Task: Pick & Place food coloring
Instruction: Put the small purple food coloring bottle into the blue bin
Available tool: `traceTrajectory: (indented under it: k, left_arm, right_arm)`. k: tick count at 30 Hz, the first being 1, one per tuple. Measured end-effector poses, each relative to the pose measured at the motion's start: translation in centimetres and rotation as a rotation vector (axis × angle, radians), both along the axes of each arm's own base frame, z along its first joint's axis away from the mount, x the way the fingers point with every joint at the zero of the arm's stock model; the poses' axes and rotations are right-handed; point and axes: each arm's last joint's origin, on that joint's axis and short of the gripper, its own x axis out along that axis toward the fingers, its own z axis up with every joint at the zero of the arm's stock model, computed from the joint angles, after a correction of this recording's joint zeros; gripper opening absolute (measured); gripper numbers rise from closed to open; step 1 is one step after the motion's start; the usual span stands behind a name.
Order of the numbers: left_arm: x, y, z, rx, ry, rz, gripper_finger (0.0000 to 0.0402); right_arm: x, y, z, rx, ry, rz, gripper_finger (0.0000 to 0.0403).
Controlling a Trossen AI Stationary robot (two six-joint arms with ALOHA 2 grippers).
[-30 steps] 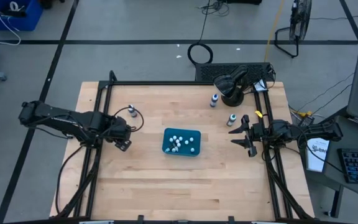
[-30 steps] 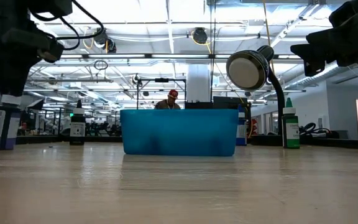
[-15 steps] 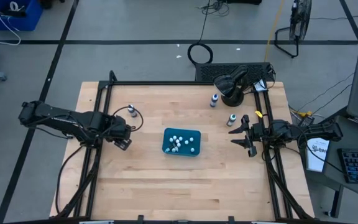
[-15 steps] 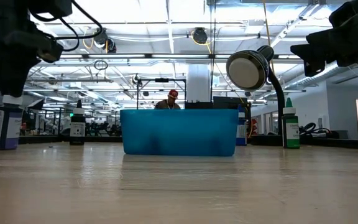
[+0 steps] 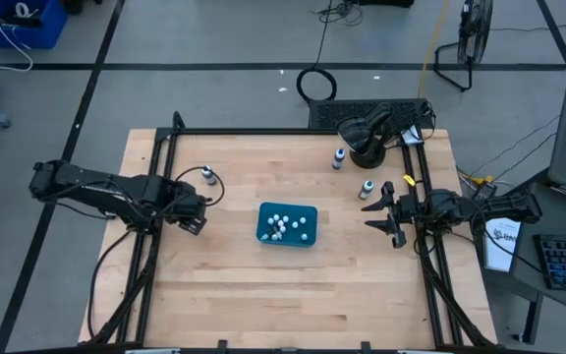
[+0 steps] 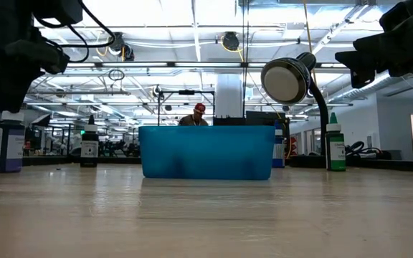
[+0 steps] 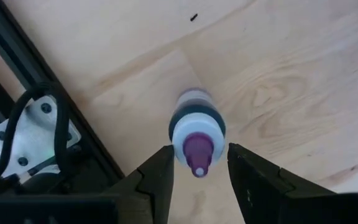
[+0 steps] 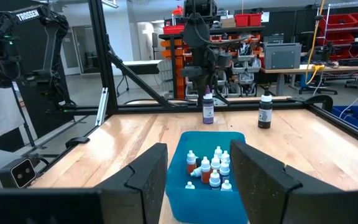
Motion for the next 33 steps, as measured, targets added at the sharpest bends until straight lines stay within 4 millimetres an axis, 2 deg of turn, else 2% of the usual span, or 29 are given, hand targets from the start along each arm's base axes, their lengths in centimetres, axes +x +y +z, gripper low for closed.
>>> traceTrajectory:
  k: [6,14,21,29,33]
  left_arm:
    - [-0.1,-0.1,-1.8,-0.032,0.001,-0.010,0.0166]
    - [0.1,-0.1,-1.7,-0.020,-0.004,-0.004,0.0223]
    - [0.1,0.0,-1.7,-0.001,-0.008,0.015,0.0252]
    - [0.3,0.0,-1.7,0.002,-0.027,0.029,0.0267]
    - [1.3,-0.2,-1.6,-0.027,-0.126,-0.010,0.0258]
  right_arm:
    - [0.0,0.0,0.0,0.000,0.000,0.000,0.0166]
    - [0.0,0.0,0.0,0.000,0.000,0.000,0.0165]
    - [0.0,0.0,0.0,0.000,0.000,0.000,0.0166]
    - [0.0,0.0,0.0,0.000,0.000,0.000,0.0166]
    - [0.0,0.0,0.0,0.000,0.000,-0.001,0.0166]
